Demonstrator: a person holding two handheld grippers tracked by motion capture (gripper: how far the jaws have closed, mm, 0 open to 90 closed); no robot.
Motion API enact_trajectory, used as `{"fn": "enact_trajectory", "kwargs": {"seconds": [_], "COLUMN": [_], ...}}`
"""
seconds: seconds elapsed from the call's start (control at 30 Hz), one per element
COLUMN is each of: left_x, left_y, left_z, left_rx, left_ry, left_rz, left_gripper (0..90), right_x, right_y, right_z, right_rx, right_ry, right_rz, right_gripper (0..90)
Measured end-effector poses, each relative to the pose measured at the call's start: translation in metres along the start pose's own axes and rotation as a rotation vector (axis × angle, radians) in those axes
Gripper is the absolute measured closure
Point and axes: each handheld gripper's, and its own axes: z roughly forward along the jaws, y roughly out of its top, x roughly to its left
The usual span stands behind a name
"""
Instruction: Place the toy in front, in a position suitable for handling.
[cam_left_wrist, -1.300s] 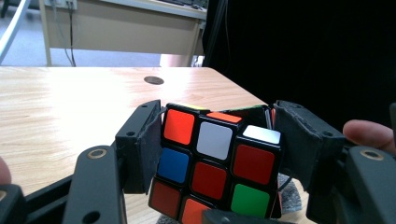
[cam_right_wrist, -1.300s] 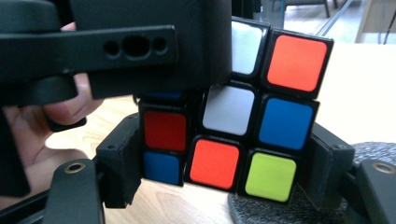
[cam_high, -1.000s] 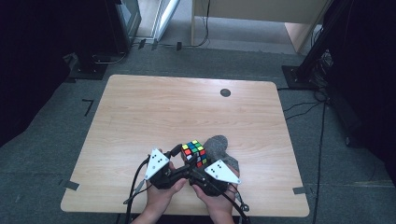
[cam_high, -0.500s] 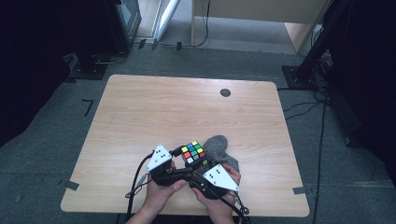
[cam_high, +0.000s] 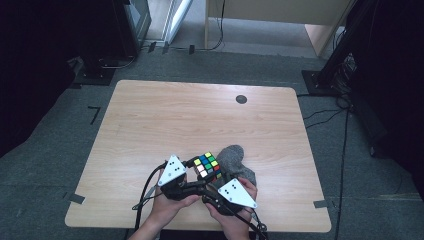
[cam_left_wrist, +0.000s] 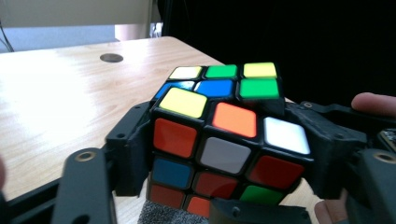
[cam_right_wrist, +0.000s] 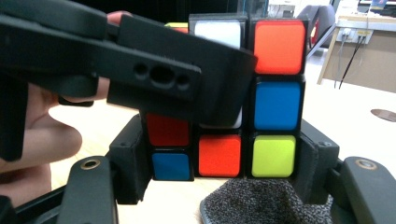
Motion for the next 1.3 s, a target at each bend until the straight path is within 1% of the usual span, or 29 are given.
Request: {"fn": "enact_trajectory", "kwargs": {"seconds": [0.07,0.23,0.3,0.4,0.43,0.57,0.63,0.67,0.73,0.8,0.83,0.93,0.97,1.03,1.1,1.17,1.3], "left_x": [-0.0003,0.0005,0.0021,0.0064,0.0069,0.0046,0.0049,0.0055,0.0054,0.0039,0.0032,0.0027,0.0029,0.0032,0.004,0.0043,0.0044], "left_y": [0.0001,0.0005,0.0008,0.0011,0.001,0.0008,0.001,0.0011,0.0015,0.002,0.0023,0.003,0.0031,0.0035,0.0037,0.003,0.0034], "left_z": [-0.0006,-0.0025,-0.0028,-0.0031,-0.0029,-0.002,-0.0015,-0.0012,-0.0006,-0.0001,-0.0002,0.0004,0.0003,-0.0023,-0.0039,-0.0048,-0.0051], "left_rx": [-0.004,-0.015,-0.016,-0.014,-0.012,-0.002,-0.003,0.002,0.009,0.023,0.03,0.047,0.048,0.027,0.022,0.011,0.009], "left_ry": [0.0,-0.012,-0.02,-0.037,-0.039,-0.039,-0.042,-0.044,-0.045,-0.037,-0.034,-0.041,-0.044,-0.056,-0.06,-0.057,-0.044], "left_rz": [0.004,-0.014,-0.036,-0.092,-0.097,-0.084,-0.086,-0.079,-0.058,-0.023,-0.01,0.009,0.01,0.008,0.001,0.0,-0.007], "left_gripper": [31.8,32.6,32.6,32.9,32.9,32.7,32.5,32.4,31.8,30.7,30.1,28.1,28.3,31.9,32.7,33.0,33.2], "right_x": [-0.0003,-0.0008,-0.0003,0.001,0.0017,0.0034,0.0035,0.0032,0.0022,0.0015,0.0008,-0.0027,-0.0034,-0.0031,-0.0019,-0.0016,-0.0017], "right_y": [-0.0003,0.0006,0.0008,0.0008,0.0009,0.0009,0.0013,0.0017,0.0027,0.0031,0.0033,0.0042,0.0044,0.0041,0.0028,0.0031,0.0029], "right_z": [-0.0003,-0.0019,-0.0021,-0.0026,-0.0028,-0.003,-0.0035,-0.0037,-0.0043,-0.0045,-0.0048,-0.0061,-0.0069,-0.0073,-0.0071,-0.0066,-0.0062], "right_rx": [-0.004,-0.015,-0.019,-0.021,-0.021,-0.023,-0.021,-0.019,-0.014,-0.01,-0.01,-0.016,-0.019,-0.02,-0.035,-0.036,-0.035], "right_ry": [0.006,0.01,0.008,0.003,-0.002,-0.019,-0.026,-0.026,-0.03,-0.038,-0.043,-0.046,-0.045,-0.04,-0.035,-0.03,-0.03], "right_rz": [0.0,-0.017,-0.026,-0.049,-0.058,-0.083,-0.084,-0.08,-0.073,-0.067,-0.056,-0.038,-0.035,-0.035,-0.039,-0.046,-0.059], "right_gripper": [33.9,33.8,33.7,33.3,33.0,32.1,33.0,33.5,34.4,34.4,34.4,34.4,34.4,34.4,34.3,34.2,33.7]}}
